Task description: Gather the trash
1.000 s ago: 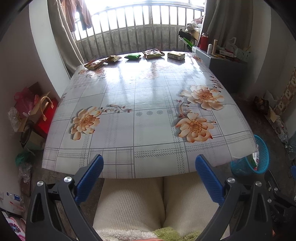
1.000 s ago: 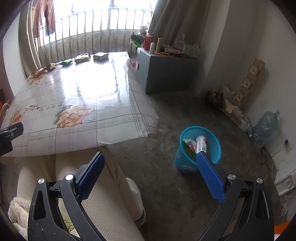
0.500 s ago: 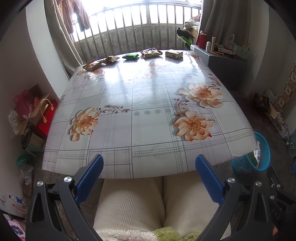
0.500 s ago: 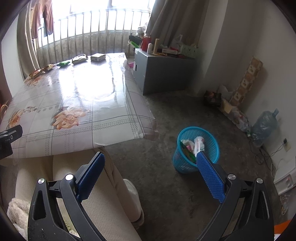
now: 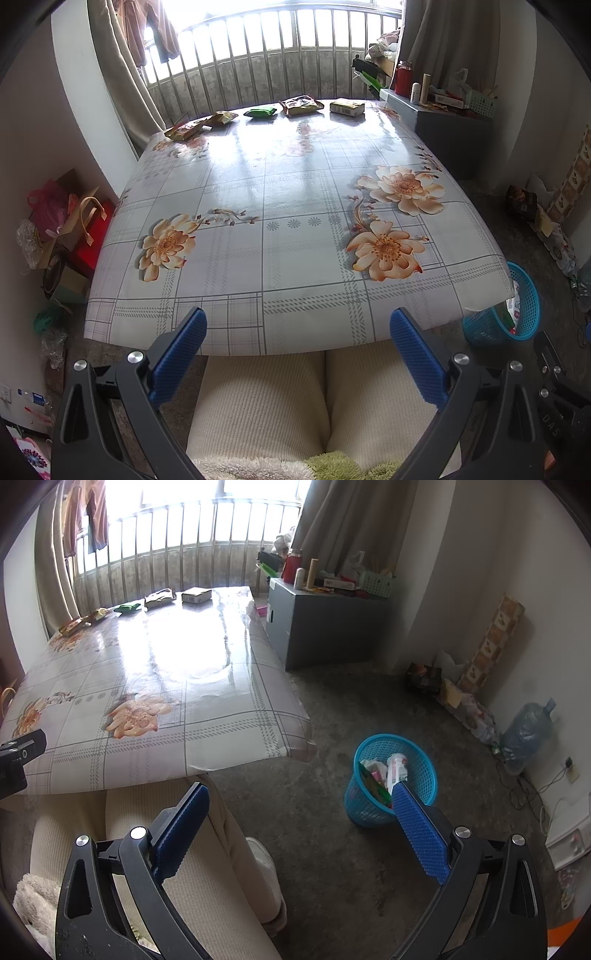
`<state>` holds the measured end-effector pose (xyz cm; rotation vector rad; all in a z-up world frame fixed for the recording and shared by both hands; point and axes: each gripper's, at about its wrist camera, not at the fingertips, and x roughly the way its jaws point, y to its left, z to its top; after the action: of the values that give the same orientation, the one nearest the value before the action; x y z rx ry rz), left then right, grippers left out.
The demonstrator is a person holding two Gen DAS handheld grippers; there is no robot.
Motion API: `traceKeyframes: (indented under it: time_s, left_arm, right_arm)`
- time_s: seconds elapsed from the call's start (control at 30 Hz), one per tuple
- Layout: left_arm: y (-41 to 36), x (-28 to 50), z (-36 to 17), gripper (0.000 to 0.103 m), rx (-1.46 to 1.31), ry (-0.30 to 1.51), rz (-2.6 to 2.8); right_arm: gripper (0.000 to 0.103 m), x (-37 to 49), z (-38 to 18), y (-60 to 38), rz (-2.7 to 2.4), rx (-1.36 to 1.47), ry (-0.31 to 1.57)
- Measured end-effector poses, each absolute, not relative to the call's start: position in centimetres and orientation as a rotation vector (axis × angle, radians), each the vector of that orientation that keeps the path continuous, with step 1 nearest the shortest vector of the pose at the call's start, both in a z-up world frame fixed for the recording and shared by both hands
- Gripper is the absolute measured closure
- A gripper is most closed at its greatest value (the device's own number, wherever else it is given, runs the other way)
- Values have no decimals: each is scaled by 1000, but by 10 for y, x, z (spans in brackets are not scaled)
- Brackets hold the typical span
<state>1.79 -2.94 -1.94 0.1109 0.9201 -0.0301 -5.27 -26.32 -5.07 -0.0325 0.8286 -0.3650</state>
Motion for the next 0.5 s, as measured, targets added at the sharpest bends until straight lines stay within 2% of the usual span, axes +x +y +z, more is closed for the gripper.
traceKeyframes:
  time_s: [0.5]
  left_arm:
    - [-27, 17, -20, 6, 109, 919, -25]
  right_arm:
    - [8, -50, -48, -264, -365, -32, 826]
